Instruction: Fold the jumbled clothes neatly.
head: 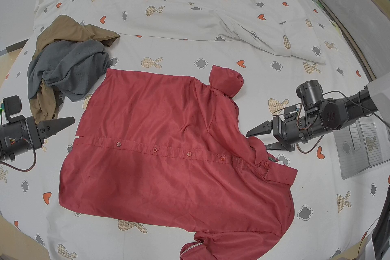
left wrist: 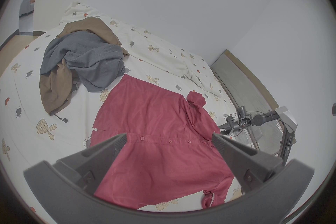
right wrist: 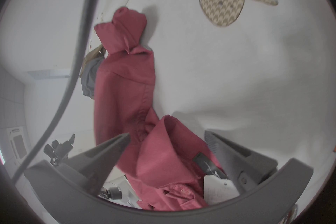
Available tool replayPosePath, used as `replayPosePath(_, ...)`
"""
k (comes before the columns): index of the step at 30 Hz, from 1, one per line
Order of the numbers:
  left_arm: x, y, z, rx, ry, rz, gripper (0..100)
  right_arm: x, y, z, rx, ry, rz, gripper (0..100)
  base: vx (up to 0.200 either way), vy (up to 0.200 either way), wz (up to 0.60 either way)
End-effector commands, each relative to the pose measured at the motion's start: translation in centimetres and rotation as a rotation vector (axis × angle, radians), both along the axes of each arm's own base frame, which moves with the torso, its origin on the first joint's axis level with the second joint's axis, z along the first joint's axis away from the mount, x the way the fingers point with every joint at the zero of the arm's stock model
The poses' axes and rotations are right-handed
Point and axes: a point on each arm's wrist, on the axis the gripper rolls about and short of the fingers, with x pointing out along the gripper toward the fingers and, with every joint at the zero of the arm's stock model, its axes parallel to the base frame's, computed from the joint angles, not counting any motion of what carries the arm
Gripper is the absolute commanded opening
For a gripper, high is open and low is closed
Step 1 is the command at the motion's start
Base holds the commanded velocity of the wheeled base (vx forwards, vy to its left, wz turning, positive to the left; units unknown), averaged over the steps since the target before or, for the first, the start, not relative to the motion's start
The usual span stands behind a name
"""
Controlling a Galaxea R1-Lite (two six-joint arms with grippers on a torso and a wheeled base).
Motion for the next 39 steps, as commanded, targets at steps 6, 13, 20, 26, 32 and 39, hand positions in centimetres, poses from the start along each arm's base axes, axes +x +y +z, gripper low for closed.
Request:
replayPosePath(6,0.1,0.0,-0.2,-0.001,0.009,-0.003,100,0.1,1.5,-2.1,-0.012,0.05,0.042,100,0.0,0.0,0.0)
replayPosePath(13,0.1,-0.1,-0.1,-0.002,0.006,-0.006,100,0.0,1.8,-2.0,-0.013,0.042,0.047,0,0.0,0.0,0.0)
replayPosePath(20,0.1,-0.1,-0.1,-0.002,0.006,-0.006,100,-0.2,0.0,-0.5,-0.005,0.019,0.001,0,0.0,0.0,0.0)
replayPosePath(26,0.1,-0.1,-0.2,-0.001,0.009,-0.006,100,-1.5,-3.2,2.3,0.006,-0.034,-0.074,0,0.0,0.0,0.0)
replayPosePath(32,0.1,-0.1,-0.2,-0.002,0.009,-0.006,100,-2.7,-4.7,3.4,0.002,-0.055,-0.111,0,0.0,0.0,0.0)
replayPosePath(39,0.1,-0.1,-0.2,-0.002,0.009,-0.006,100,-3.3,-3.9,2.5,-0.169,-0.049,-0.229,0,0.0,0.0,0.0)
